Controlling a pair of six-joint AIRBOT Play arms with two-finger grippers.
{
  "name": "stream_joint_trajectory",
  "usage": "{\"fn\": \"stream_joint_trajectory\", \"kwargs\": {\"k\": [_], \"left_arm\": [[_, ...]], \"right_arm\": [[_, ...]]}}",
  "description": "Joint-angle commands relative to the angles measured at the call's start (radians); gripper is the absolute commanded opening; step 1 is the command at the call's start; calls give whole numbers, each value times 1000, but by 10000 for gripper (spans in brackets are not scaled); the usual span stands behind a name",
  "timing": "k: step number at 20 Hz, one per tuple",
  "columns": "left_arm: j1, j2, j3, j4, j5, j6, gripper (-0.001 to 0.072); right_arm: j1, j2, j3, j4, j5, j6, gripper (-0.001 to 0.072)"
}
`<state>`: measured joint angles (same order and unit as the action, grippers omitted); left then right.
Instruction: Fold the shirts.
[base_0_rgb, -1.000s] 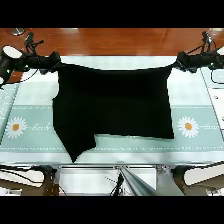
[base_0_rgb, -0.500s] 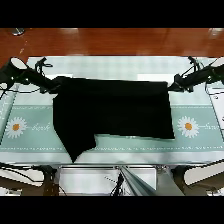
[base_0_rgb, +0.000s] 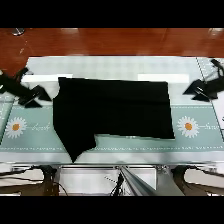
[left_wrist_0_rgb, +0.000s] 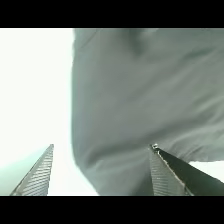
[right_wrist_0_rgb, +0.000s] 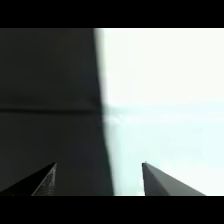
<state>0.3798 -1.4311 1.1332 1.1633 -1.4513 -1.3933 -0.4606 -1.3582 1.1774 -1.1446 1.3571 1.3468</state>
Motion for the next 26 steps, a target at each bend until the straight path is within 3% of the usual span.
{"fn": "stream_joint_trajectory", "kwargs": {"k": [1, 3, 7, 11, 14, 17, 18, 19, 20, 22, 26], "left_arm": [[142, 177, -304, 6, 76, 39, 700], [230, 248, -452, -123, 107, 128, 699], [261, 295, -611, -225, 180, 145, 699], [128, 294, -716, -418, 302, 213, 699], [-24, 280, -743, -431, 402, 211, 699], [-90, 270, -740, -431, 397, 229, 690], [-86, 270, -740, -430, 375, 256, 528], [-76, 270, -740, -431, 349, 285, 190], [-66, 272, -740, -431, 336, 287, 25], [-53, 272, -740, -433, 332, 294, 25], [-50, 272, -740, -443, 333, 309, 25]], "right_arm": [[-94, 293, -377, 95, -201, -37, 619], [-92, 423, -574, 183, -265, -62, 620], [-92, 489, -734, 314, -278, -113, 619], [-92, 489, -745, 335, -280, -114, 620], [-92, 489, -745, 350, -299, -114, 619], [-93, 488, -698, 201, -317, -71, 619], [-93, 489, -681, 108, -315, -22, 619], [-93, 488, -676, 23, -307, 27, 619], [-93, 488, -679, -46, -278, 84, 620], [-93, 488, -700, -59, -213, 117, 619], [-92, 488, -769, 82, -152, 81, 619]]}}
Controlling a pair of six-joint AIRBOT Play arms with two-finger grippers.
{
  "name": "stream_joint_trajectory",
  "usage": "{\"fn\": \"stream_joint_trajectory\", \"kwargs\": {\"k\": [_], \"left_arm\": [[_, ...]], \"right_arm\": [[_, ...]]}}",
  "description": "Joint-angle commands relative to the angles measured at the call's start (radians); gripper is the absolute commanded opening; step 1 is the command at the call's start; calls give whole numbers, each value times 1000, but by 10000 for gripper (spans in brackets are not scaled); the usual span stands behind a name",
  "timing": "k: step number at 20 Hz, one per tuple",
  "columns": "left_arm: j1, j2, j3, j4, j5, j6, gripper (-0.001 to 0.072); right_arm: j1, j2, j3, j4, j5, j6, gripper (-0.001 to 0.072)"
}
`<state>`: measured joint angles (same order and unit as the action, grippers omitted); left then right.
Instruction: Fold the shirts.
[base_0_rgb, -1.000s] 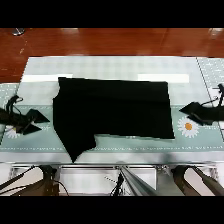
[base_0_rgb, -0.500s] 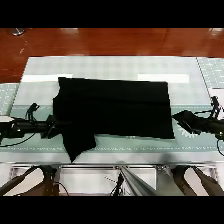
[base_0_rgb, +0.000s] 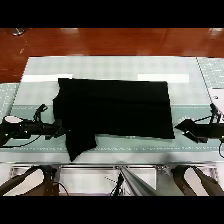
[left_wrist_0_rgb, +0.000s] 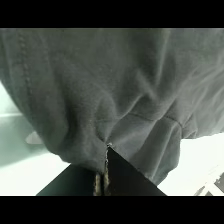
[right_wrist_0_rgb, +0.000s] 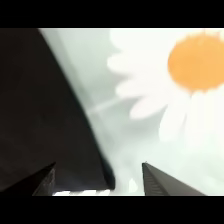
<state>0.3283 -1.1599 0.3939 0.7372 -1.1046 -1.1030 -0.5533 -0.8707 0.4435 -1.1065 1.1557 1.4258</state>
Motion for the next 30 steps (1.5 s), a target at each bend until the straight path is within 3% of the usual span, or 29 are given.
{"fn": "stream_joint_trajectory", "kwargs": {"k": [1, 8, 12, 14, 15, 16, 17, 21, 24, 30], "left_arm": [[2, 1, 0, -16, -14, 18, 25], [2, 1, 0, -16, -13, 18, 25], [2, 1, 0, -34, 1, 18, 25], [2, 1, 1, -66, 6, 19, 25], [2, 1, 11, -67, 1, 19, 25], [3, 1, 29, -65, -10, 18, 26], [5, 1, 61, -65, -29, 18, 26], [20, 0, 262, -77, -89, 17, 25], [3, -60, 426, -74, -53, -47, 25], [-122, -427, 842, -72, -60, -179, 25]], "right_arm": [[0, 1, -46, 59, 50, 0, 620], [0, -94, -49, 103, 51, -41, 620], [25, -196, -48, 319, -24, -138, 619], [121, -249, -31, 328, -60, -141, 616], [161, -273, -2, 310, -60, -145, 510], [192, -288, 36, 288, -50, -151, 243], [209, -292, 83, 277, -32, -170, 35], [213, -294, 321, 193, -2, -113, 32], [214, -372, 489, 194, 4, -91, 32], [283, -628, 698, 269, -55, -98, 32]]}}
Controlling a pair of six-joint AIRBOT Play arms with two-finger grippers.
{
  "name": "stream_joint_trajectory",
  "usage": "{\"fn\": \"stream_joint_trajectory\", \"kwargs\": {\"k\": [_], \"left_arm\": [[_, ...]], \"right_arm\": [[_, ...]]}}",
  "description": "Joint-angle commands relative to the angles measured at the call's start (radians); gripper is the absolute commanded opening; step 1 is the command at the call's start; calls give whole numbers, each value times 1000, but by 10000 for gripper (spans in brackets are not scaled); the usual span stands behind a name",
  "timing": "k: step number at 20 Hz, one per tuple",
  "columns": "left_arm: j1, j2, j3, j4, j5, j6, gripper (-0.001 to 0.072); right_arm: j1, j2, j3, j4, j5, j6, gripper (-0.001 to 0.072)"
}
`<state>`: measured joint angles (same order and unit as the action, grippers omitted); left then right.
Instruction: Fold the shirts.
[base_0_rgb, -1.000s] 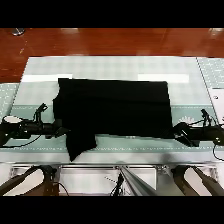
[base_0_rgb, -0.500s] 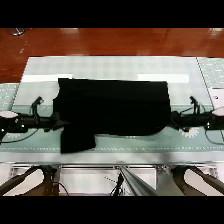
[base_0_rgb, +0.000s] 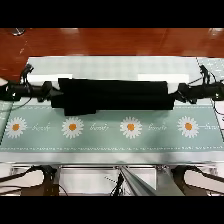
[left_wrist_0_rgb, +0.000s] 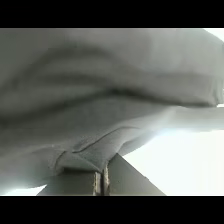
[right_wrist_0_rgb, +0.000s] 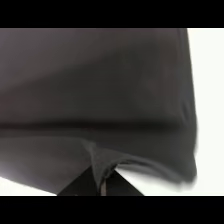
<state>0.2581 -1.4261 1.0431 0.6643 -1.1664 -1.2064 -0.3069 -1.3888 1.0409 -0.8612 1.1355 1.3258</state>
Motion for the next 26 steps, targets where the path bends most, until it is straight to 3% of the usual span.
{"fn": "stream_joint_trajectory", "kwargs": {"k": [1, 6, 9, 10, 11, 12, 15, 17, 18, 21, 24, 26], "left_arm": [[-65, -224, 265, 1, -3, -110, 25], [-70, -491, 598, 32, -79, -241, 24], [-71, -561, 689, 43, -84, -257, 24], [-72, -572, 692, 43, -84, -255, 61], [-74, -579, 692, 44, -97, -251, 321], [-71, -583, 695, 47, -125, -238, 696], [8, -574, 763, 220, -317, -290, 697], [83, -526, 763, 377, -478, -256, 697], [126, -486, 736, 441, -494, -249, 697], [212, -328, 551, 386, -300, -235, 697], [178, -103, 245, 173, 10, -70, 697], [110, 20, 69, 54, 113, 41, 697]], "right_arm": [[46, -157, 142, 24, -53, 9, 32], [48, -356, 348, 26, -70, 51, 32], [49, -428, 425, 38, -71, 56, 33], [49, -441, 431, 63, -81, 47, 147], [49, -443, 431, 71, -90, 44, 471], [46, -439, 431, 70, -87, 28, 623], [-32, -403, 455, 20, 22, 20, 623], [-115, -370, 456, -68, 140, 15, 619], [-144, -368, 453, -119, 208, 16, 619], [-171, -368, 375, -115, 216, 19, 619], [-124, -375, 312, -13, 102, -10, 619], [-71, -405, 312, 19, 69, -10, 619]]}}
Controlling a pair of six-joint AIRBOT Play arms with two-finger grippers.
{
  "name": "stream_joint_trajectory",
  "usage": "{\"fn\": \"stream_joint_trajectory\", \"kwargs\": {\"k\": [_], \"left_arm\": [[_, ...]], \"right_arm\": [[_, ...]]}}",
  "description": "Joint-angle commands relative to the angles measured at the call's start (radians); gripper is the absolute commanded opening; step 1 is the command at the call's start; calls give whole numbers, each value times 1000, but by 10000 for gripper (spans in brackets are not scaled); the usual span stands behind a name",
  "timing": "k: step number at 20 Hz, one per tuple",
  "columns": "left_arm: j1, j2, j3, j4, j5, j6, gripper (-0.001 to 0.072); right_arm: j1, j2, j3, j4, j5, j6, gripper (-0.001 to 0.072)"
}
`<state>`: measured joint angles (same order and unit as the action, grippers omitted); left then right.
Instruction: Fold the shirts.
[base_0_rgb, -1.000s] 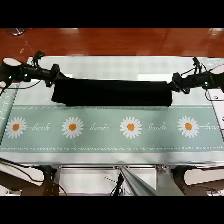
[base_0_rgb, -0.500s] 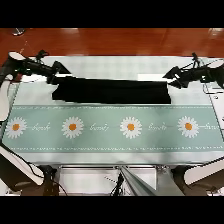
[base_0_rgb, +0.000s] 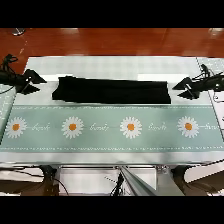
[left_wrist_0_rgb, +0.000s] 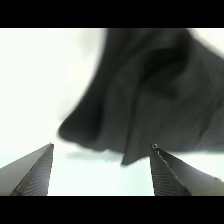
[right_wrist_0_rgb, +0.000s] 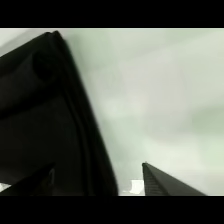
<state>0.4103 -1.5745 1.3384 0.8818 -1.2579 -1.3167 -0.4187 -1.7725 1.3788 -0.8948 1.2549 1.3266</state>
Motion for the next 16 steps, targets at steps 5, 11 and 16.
{"fn": "stream_joint_trajectory", "kwargs": {"k": [5, 11, 16], "left_arm": [[-276, 239, -357, -285, 238, 206, 695], [-475, 226, -340, -306, 371, 216, 25], [-774, 91, -145, -119, 420, 47, 22]], "right_arm": [[177, -74, -20, 144, -40, -32, 359], [145, 172, -10, -105, 133, -31, 32], [110, 629, -286, -153, 85, -23, 32]]}}
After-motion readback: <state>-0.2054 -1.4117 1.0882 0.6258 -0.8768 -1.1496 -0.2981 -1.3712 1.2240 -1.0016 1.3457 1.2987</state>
